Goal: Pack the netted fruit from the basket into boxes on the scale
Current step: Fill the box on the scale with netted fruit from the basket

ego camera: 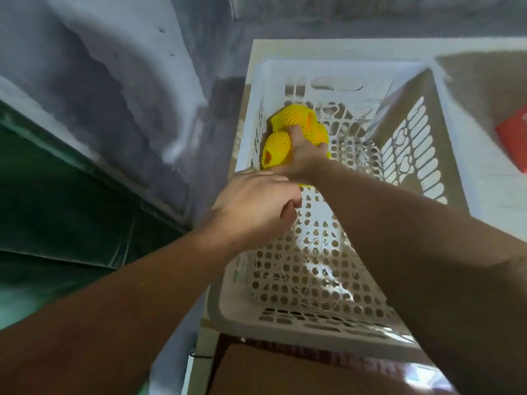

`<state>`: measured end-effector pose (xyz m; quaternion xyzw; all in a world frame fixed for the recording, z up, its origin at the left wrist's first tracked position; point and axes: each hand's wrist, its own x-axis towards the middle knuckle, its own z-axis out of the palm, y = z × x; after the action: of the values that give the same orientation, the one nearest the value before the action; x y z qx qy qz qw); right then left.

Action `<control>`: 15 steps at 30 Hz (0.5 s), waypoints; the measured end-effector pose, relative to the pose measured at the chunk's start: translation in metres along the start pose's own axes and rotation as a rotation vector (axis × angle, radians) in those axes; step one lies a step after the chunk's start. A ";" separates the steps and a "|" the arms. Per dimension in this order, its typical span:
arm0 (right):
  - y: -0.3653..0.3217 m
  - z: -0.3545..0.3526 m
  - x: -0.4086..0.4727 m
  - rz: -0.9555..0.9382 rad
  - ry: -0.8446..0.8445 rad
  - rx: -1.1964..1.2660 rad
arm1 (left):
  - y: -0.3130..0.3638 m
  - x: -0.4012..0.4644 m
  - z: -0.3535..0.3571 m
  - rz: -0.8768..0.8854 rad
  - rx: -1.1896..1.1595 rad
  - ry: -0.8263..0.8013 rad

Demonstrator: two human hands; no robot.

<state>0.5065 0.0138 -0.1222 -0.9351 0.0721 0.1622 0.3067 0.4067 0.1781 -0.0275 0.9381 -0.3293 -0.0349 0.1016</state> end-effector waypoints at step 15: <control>0.023 0.017 -0.013 0.262 0.004 0.203 | 0.000 0.000 0.001 -0.005 -0.025 -0.020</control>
<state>0.4843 0.0060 -0.1437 -0.8823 0.2101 0.1911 0.3754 0.4062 0.1780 -0.0283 0.9371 -0.3275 -0.0489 0.1101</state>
